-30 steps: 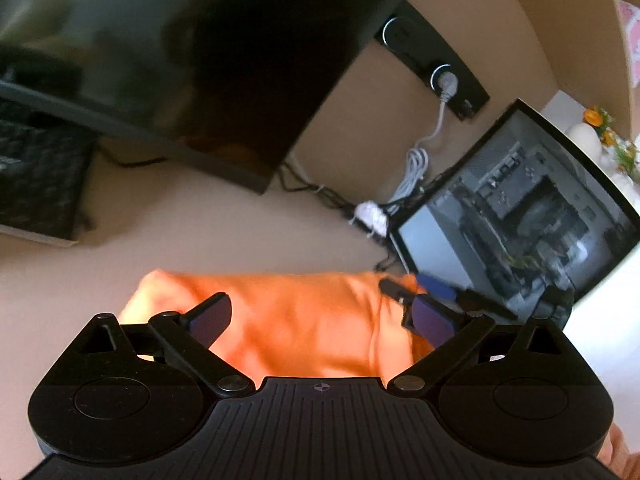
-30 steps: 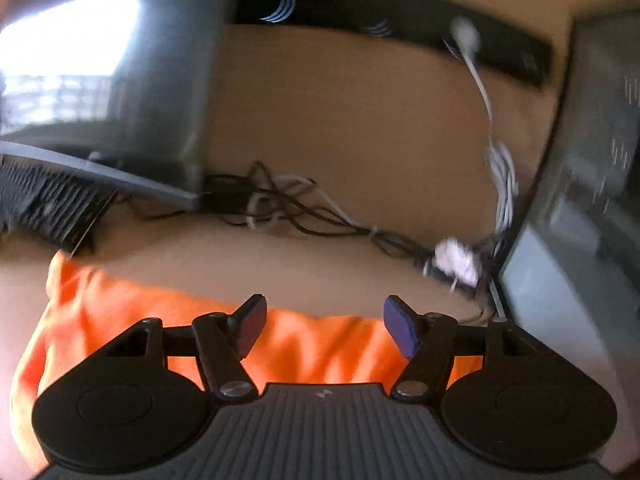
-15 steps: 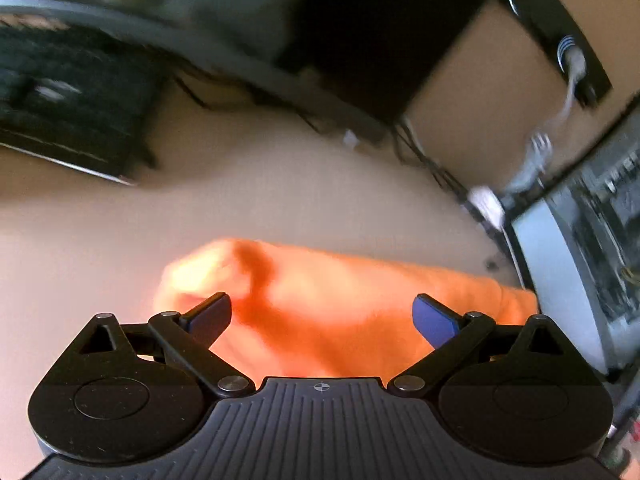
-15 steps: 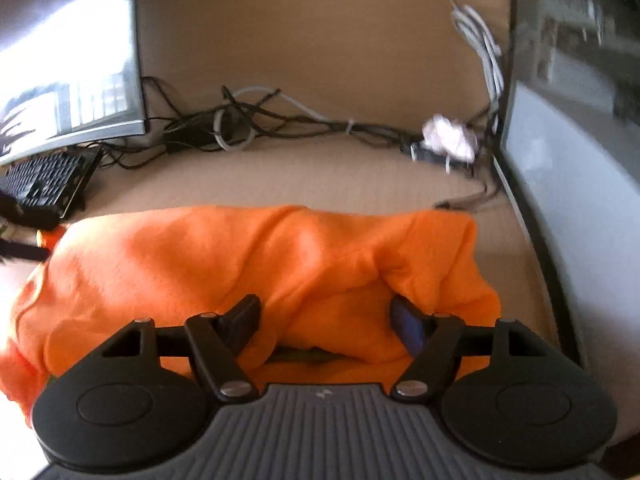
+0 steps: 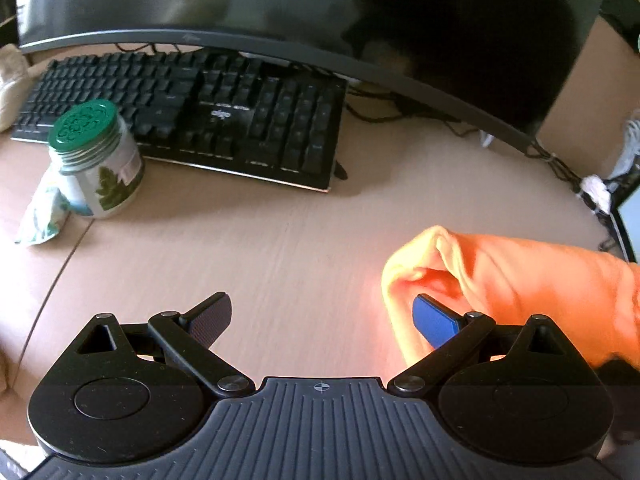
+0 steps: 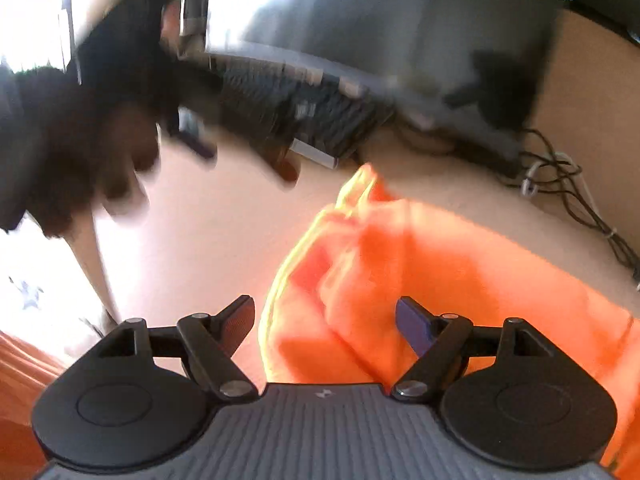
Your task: Fold clothes
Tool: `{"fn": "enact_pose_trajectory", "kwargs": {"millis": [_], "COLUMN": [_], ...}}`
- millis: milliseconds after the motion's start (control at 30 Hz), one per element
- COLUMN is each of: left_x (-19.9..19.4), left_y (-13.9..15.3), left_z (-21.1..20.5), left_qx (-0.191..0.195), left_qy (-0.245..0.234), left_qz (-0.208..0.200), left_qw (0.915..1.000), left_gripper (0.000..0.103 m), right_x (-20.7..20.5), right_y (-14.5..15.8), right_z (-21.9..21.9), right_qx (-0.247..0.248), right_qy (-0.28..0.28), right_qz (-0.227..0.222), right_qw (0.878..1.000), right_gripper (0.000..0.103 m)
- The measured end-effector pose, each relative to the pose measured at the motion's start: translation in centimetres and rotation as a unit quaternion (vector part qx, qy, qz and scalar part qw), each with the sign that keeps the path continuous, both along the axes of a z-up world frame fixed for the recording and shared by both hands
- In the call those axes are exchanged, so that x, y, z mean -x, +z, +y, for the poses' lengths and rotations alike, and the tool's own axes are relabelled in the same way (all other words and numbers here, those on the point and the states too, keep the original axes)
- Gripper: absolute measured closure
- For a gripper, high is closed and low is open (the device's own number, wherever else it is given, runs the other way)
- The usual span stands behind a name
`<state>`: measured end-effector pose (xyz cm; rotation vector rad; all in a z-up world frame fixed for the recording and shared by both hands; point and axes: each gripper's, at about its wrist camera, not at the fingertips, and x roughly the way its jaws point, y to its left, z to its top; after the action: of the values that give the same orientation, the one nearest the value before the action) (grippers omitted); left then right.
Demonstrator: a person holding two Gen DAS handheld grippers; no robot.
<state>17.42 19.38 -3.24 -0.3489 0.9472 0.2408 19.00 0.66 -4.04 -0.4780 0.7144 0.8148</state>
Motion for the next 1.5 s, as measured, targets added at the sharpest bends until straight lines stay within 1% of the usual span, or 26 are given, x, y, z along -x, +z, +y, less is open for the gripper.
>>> {"fn": "enact_pose_trajectory", "kwargs": {"millis": [100,267,333,367,433,467,533,600,633,667,700,767,833,867,933,967,1000,1033,1067,1133,1233,1267,1300,1367,1400,1500], "left_x": [0.2,-0.5,-0.7,-0.8,-0.7,-0.9,-1.2,-1.8,-2.2,-2.6,-3.0,-4.0,-5.0,-5.3,-6.0,-6.2,-6.4,-6.6,-6.7,-6.8,-6.5,-6.4,-6.3,-5.8,-5.6,-4.6], "left_y": [0.1,-0.8,-0.9,-1.0,-1.2,-1.7,-2.5,-3.3,-3.6,-3.8,-4.0,-4.6,-5.1,-5.2,-5.2,-5.1,-4.9,-4.7,-4.4,-3.6,-1.8,-1.2,-0.8,0.2,0.6,1.4], "left_z": [0.3,0.7,0.5,0.5,0.5,0.6,0.4,-0.4,-0.9,-1.5,-2.1,-3.0,-3.7,-4.2,-5.0,-5.4,-5.7,-5.9,-6.2,-6.7,-7.4,-7.6,-7.7,-7.7,-7.3,-5.3], "left_qx": [0.014,0.04,0.058,0.07,0.117,0.153,0.213,0.238,0.242,0.244,0.248,0.26,0.265,0.26,0.242,0.23,0.219,0.213,0.207,0.202,0.209,0.207,0.205,0.201,0.203,0.212], "left_qy": [-0.022,-0.052,-0.071,-0.08,-0.097,-0.103,-0.111,-0.117,-0.122,-0.126,-0.128,-0.124,-0.114,-0.112,-0.11,-0.111,-0.112,-0.113,-0.113,-0.116,-0.137,-0.147,-0.155,-0.169,-0.168,-0.142], "left_qz": [-0.002,0.005,0.002,0.0,-0.003,-0.003,0.002,0.007,0.006,0.004,0.002,0.008,0.02,0.024,0.029,0.028,0.026,0.024,0.023,0.019,0.003,-0.003,-0.008,-0.018,-0.026,-0.049], "left_qw": [0.9996,0.9978,0.9958,0.9943,0.9883,0.9828,0.9709,0.9641,0.9627,0.9615,0.9604,0.9577,0.9572,0.9589,0.9635,0.9663,0.9689,0.9702,0.9715,0.9723,0.9683,0.9672,0.9663,0.9646,0.9642,0.9657], "left_gripper": [0.003,0.003,0.003,0.003,0.003,0.003,0.003,0.003,0.003,0.003,0.003,0.004,0.009,0.024,0.038,0.046,0.051,0.061,0.068,0.078,0.08,0.08,0.08,0.063,0.06,0.032], "right_x": [-0.3,-0.5,-1.0,-1.5,-2.7,-3.8,-5.5,-6.6,-6.8,-6.9,-6.8,-6.1,-5.3,-4.6,-3.0,-2.1,-1.3,-0.5,0.4,1.3,1.7,1.4,0.8,-1.3,-2.4,-4.7], "right_y": [-1.3,-1.7,-1.6,-1.5,-1.1,-0.9,-1.3,-2.3,-2.7,-3.2,-3.4,-3.0,-2.1,-1.5,-0.6,-0.2,0.0,-0.1,-0.3,-1.0,-2.5,-2.9,-2.9,-2.1,-1.8,-1.0], "right_z": [1.0,2.0,1.8,1.5,-0.4,-1.9,-5.1,-7.9,-8.8,-9.6,-10.0,-9.8,-8.8,-8.0,-6.5,-5.6,-4.9,-4.2,-3.4,-2.4,-0.9,-0.6,-0.7,-2.4,-3.5,-6.4], "right_qx": [0.029,0.055,0.046,0.037,-0.023,-0.072,-0.158,-0.229,-0.252,-0.27,-0.279,-0.263,-0.224,-0.197,-0.139,-0.107,-0.079,-0.054,-0.028,0.014,0.065,0.066,0.052,-0.012,-0.049,-0.14], "right_qy": [-0.026,-0.042,-0.069,-0.093,-0.152,-0.191,-0.25,-0.289,-0.299,-0.305,-0.307,-0.29,-0.257,-0.233,-0.187,-0.162,-0.141,-0.123,-0.104,-0.083,-0.08,-0.09,-0.105,-0.159,-0.185,-0.234], "right_qz": [0.009,-0.009,-0.009,-0.001,0.053,0.102,0.191,0.259,0.28,0.295,0.301,0.281,0.237,0.204,0.134,0.091,0.053,0.017,-0.019,-0.065,-0.125,-0.131,-0.113,-0.031,0.011,0.107], "right_qw": [0.999,0.998,0.996,0.995,0.987,0.974,0.936,0.893,0.877,0.864,0.859,0.876,0.91,0.93,0.963,0.977,0.985,0.991,0.994,0.994,0.987,0.985,0.987,0.987,0.981,0.956], "right_gripper": [0.025,0.027,0.047,0.063,0.074,0.079,0.081,0.082,0.083,0.084,0.084,0.083,0.083,0.082,0.08,0.071,0.051,0.04,0.035,0.035,0.035,0.044,0.06,0.071,0.075,0.082]}}
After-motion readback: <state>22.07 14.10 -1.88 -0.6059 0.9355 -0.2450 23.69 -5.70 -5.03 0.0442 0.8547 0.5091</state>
